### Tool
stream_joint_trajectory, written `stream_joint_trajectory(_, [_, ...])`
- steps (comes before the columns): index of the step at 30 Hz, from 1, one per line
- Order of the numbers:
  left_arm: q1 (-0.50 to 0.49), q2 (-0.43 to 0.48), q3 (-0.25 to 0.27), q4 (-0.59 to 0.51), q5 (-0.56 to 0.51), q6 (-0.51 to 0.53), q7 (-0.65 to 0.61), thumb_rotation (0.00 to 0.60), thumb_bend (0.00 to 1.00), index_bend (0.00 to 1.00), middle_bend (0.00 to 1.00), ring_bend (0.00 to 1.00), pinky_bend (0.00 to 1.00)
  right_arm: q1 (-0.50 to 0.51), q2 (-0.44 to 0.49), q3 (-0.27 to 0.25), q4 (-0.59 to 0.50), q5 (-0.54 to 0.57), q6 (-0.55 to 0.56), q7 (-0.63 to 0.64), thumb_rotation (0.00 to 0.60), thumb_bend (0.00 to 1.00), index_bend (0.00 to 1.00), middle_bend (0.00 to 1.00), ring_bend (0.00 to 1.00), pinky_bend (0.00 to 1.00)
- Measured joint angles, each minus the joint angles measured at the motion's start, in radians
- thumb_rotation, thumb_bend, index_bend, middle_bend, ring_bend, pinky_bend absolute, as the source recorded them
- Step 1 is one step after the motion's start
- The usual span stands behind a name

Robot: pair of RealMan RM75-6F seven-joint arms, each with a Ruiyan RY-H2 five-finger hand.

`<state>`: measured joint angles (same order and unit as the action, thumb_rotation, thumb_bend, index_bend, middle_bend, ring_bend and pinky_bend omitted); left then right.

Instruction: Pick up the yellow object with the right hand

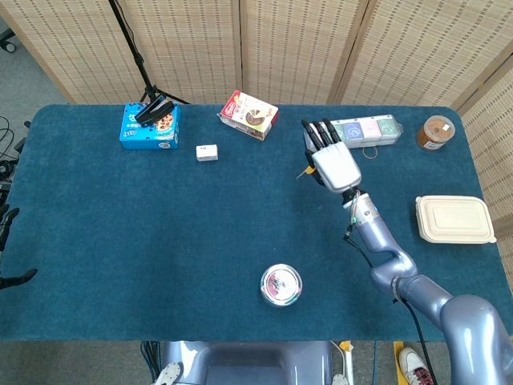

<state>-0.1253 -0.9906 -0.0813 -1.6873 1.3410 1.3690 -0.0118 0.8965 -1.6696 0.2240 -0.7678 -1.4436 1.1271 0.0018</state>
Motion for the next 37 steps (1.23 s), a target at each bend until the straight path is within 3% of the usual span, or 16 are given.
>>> stream_joint_trajectory(4, [0.004, 0.003, 0.008, -0.001, 0.02, 0.007, -0.006, 0.6, 0.0, 0.0, 0.0, 0.0, 0.0, -0.057, 0.071, -0.006, -0.088, -0.01, 0.082, -0.009, 0.6, 0.42, 0.6, 0.0, 0.0, 0.0])
stream_joint_trajectory(7, [0.009, 0.004, 0.015, -0.001, 0.033, 0.014, -0.011, 0.6, 0.0, 0.0, 0.0, 0.0, 0.0, -0.106, 0.121, -0.011, -0.166, -0.013, 0.141, -0.016, 0.6, 0.41, 0.49, 0.0, 0.0, 0.0])
stream_joint_trajectory(12, [0.014, 0.006, 0.023, 0.004, 0.043, 0.017, -0.022, 0.6, 0.0, 0.0, 0.0, 0.0, 0.0, -0.183, 0.202, -0.017, -0.298, -0.009, 0.201, -0.025, 0.6, 0.05, 0.18, 0.0, 0.0, 0.0])
stream_joint_trajectory(15, [0.019, 0.008, 0.026, 0.008, 0.053, 0.023, -0.037, 0.6, 0.0, 0.0, 0.0, 0.0, 0.0, -0.229, 0.258, -0.021, -0.394, -0.004, 0.234, -0.033, 0.6, 0.0, 0.12, 0.0, 0.0, 0.0])
stream_joint_trajectory(22, [0.033, 0.02, 0.034, 0.022, 0.076, 0.043, -0.087, 0.6, 0.0, 0.0, 0.0, 0.0, 0.0, -0.352, 0.396, -0.05, -0.615, -0.001, 0.307, -0.053, 0.6, 0.0, 0.07, 0.0, 0.0, 0.0])
stream_joint_trajectory(27, [0.049, 0.033, 0.041, 0.029, 0.099, 0.07, -0.123, 0.6, 0.0, 0.0, 0.0, 0.0, 0.0, -0.474, 0.479, -0.116, -0.73, 0.002, 0.346, -0.057, 0.6, 0.0, 0.05, 0.0, 0.0, 0.0])
stream_joint_trajectory(33, [0.062, 0.033, 0.042, 0.038, 0.111, 0.096, -0.133, 0.6, 0.0, 0.0, 0.0, 0.0, 0.0, -0.584, 0.5, -0.18, -0.737, 0.012, 0.375, -0.027, 0.6, 0.0, 0.03, 0.0, 0.0, 0.0])
stream_joint_trajectory(37, [0.067, 0.03, 0.041, 0.037, 0.112, 0.105, -0.13, 0.6, 0.0, 0.0, 0.0, 0.0, 0.0, -0.621, 0.489, -0.195, -0.705, 0.016, 0.381, -0.002, 0.6, 0.0, 0.04, 0.0, 0.0, 0.0])
